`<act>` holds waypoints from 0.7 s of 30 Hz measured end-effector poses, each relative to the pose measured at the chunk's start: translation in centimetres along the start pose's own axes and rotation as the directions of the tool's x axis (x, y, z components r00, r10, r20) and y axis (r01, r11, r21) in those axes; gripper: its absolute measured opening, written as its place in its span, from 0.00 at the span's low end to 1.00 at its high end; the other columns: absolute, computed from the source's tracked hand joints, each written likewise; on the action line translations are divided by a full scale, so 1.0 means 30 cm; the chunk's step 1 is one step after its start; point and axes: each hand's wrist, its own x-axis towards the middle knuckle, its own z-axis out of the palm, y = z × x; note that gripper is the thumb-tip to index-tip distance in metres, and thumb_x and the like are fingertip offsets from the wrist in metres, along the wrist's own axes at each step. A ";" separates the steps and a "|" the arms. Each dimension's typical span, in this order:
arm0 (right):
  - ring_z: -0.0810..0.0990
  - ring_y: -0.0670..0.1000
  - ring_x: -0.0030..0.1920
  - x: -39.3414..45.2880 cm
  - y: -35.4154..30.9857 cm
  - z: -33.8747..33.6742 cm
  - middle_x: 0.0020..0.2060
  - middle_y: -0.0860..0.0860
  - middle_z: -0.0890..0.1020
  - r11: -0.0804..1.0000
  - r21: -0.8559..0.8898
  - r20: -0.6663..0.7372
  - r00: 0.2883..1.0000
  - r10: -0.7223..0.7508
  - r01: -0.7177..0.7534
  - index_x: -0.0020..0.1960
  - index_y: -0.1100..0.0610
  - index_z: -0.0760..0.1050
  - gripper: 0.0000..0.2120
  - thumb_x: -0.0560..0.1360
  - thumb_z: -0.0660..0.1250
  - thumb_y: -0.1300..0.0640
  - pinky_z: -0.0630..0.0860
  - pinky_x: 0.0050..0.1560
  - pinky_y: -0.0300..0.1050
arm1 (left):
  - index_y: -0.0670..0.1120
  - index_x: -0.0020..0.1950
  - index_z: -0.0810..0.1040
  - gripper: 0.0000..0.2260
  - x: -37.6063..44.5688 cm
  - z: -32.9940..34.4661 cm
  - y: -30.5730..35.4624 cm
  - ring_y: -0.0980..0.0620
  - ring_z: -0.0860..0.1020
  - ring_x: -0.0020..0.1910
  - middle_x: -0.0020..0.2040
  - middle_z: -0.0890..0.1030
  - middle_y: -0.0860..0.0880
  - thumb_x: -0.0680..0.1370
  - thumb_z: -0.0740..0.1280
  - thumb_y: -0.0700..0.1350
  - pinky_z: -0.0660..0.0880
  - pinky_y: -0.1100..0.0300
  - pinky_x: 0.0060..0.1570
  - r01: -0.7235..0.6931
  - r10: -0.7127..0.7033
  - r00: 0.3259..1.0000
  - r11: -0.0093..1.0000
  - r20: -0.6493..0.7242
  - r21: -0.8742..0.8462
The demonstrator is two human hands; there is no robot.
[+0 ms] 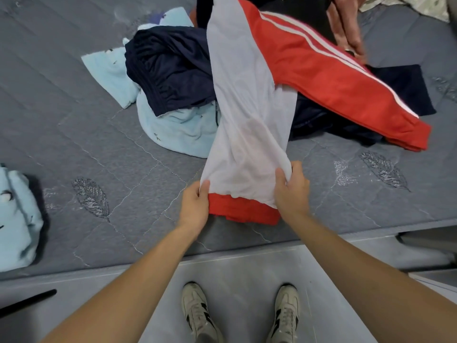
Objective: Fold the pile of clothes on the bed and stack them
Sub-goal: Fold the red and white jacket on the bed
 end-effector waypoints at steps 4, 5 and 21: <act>0.78 0.57 0.41 -0.036 0.007 0.022 0.40 0.54 0.78 0.996 -0.084 -0.001 1.000 0.030 -0.030 0.55 0.57 0.67 0.09 0.85 0.59 0.50 0.76 0.40 0.59 | 0.48 0.34 0.67 0.20 -0.098 0.007 -0.067 0.48 0.69 0.33 0.30 0.70 0.53 0.87 0.60 0.47 0.70 0.48 0.37 0.055 -0.035 0.986 0.991 -0.161 0.121; 0.79 0.58 0.43 -0.040 0.016 0.025 0.42 0.54 0.79 0.991 -0.102 0.023 0.996 0.085 -0.083 0.55 0.57 0.68 0.10 0.85 0.59 0.49 0.78 0.43 0.60 | 0.47 0.34 0.67 0.20 -0.104 0.006 -0.083 0.48 0.68 0.33 0.30 0.69 0.52 0.87 0.62 0.47 0.68 0.48 0.38 0.075 -0.048 0.983 0.985 -0.176 0.153; 0.76 0.64 0.51 -0.118 0.085 0.027 0.49 0.61 0.78 0.950 -0.311 0.255 0.959 0.121 -0.037 0.57 0.59 0.67 0.11 0.87 0.58 0.50 0.76 0.52 0.61 | 0.52 0.55 0.74 0.09 -0.177 -0.005 -0.119 0.46 0.82 0.50 0.46 0.82 0.53 0.80 0.72 0.50 0.78 0.50 0.49 0.070 -0.065 0.998 0.950 -0.025 0.305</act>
